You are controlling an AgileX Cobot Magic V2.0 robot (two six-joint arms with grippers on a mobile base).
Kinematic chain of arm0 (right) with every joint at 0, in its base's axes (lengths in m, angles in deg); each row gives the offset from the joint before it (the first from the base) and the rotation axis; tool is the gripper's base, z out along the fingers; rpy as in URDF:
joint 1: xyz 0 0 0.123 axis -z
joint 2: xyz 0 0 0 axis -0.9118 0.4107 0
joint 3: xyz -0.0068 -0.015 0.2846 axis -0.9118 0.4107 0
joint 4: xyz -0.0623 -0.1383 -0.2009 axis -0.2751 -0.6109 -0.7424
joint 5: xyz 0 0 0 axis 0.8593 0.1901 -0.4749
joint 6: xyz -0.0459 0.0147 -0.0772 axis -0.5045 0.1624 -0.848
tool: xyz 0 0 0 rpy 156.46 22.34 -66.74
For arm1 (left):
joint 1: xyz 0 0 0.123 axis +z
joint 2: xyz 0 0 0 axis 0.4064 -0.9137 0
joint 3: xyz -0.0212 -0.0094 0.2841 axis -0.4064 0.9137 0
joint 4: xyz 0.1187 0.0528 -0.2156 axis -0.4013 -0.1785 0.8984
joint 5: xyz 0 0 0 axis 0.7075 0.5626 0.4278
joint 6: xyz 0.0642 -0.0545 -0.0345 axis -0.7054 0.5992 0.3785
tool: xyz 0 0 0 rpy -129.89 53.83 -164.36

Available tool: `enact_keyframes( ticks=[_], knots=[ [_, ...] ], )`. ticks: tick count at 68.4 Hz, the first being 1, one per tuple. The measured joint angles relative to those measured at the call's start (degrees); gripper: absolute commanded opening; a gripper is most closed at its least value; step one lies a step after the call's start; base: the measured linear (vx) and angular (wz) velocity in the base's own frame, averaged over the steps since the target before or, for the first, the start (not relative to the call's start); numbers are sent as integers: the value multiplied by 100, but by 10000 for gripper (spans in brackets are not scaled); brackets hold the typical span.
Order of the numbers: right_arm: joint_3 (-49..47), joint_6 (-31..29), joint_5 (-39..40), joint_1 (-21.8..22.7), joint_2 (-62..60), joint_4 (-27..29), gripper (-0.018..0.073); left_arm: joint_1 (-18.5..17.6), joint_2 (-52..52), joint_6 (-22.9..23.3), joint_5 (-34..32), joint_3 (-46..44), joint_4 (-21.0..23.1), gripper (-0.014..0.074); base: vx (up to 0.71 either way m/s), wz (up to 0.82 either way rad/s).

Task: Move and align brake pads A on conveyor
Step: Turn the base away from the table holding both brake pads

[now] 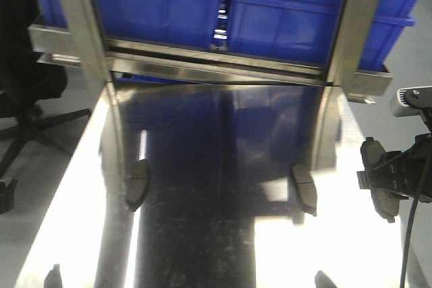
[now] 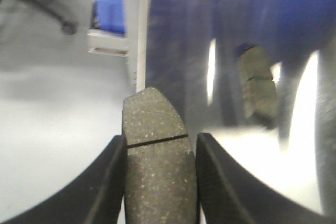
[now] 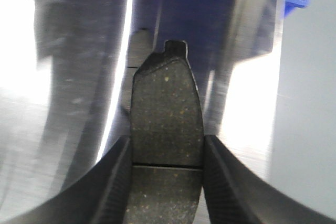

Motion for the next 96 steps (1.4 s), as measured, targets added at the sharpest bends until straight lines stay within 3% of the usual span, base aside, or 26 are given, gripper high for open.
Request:
enact_keyframes(
  ticks=[96],
  knots=[
    [7, 0, -116, 0, 0, 0, -10, 0, 0, 0, 11, 0, 0, 177, -7, 65]
  ],
)
